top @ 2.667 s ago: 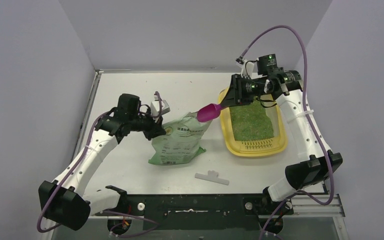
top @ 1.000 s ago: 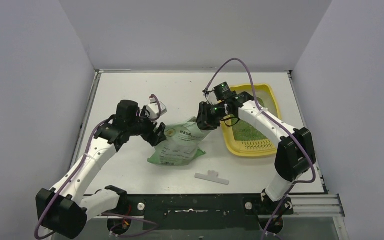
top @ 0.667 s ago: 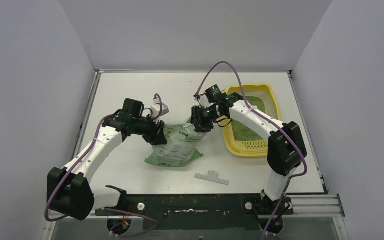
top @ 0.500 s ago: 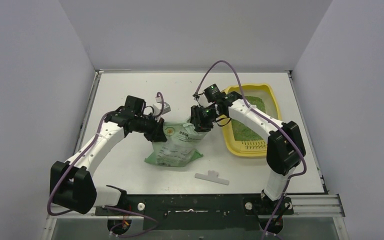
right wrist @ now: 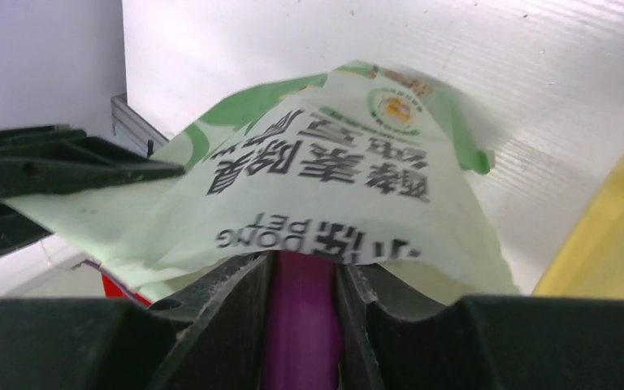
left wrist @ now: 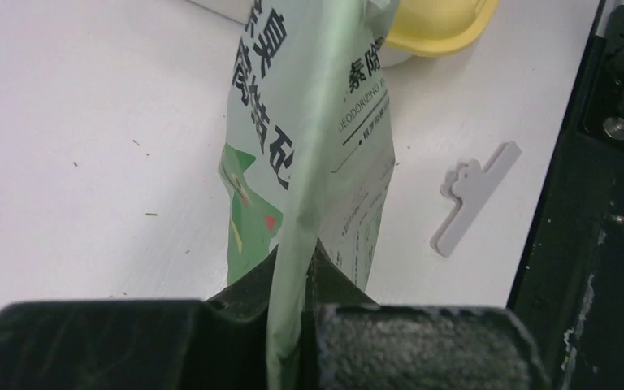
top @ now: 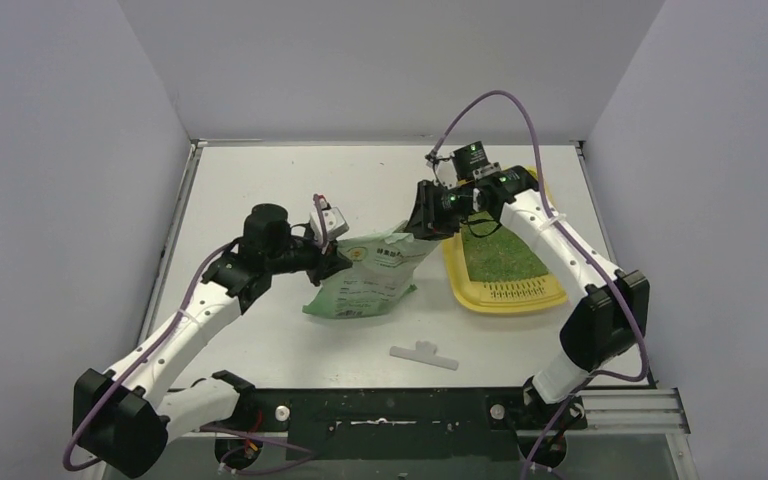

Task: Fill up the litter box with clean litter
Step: 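Scoop the cat litter from the cat litter bag.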

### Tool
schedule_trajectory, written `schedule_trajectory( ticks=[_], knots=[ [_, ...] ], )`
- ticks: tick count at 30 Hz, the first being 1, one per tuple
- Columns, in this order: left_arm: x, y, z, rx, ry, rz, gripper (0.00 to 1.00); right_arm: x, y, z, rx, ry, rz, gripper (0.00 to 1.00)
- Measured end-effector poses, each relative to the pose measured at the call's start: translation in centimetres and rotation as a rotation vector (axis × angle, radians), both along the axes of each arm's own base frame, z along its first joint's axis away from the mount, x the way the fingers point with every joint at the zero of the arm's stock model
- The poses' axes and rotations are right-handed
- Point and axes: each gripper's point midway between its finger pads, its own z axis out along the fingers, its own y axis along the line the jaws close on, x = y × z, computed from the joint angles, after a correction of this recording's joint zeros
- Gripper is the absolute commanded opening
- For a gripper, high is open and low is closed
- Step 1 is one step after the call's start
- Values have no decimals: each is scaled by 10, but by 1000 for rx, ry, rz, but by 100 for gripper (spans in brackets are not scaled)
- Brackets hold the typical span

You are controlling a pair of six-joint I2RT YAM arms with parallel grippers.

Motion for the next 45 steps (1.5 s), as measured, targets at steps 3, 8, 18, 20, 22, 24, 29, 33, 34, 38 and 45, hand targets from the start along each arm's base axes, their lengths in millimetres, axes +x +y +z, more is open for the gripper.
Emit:
schedule_trajectory(
  ticks=[3,8,18,20,22,24,29,33,34,38,45],
  knots=[
    [2,3,-6,-6,-46,15,0,-14,6,-1,8,-16,30,0],
    [-7,9,-33,45,-2,16,21,-58,26,-50,-61,95,124,0],
    [-18,24,-46,116,48,57,49,-58,34,-59,-96,110,104,0],
    [-20,28,-52,141,68,60,49,-55,33,-57,-112,101,98,0],
    [-22,30,-58,162,90,59,49,-54,34,-55,-131,90,95,0],
    [-20,29,-60,176,108,60,42,-54,35,-56,-140,88,98,0],
    [-12,24,-62,187,139,53,14,-55,42,-66,-110,102,89,0],
    [-9,22,-69,201,174,47,0,-52,50,-79,-61,141,68,0],
    [-8,22,-71,208,181,47,0,-51,53,-82,-44,150,64,0],
    [-7,26,-75,226,201,59,0,-48,62,-90,21,182,47,0],
    [-6,27,-80,235,221,71,0,-35,76,-102,135,199,-4,0]
  ],
)
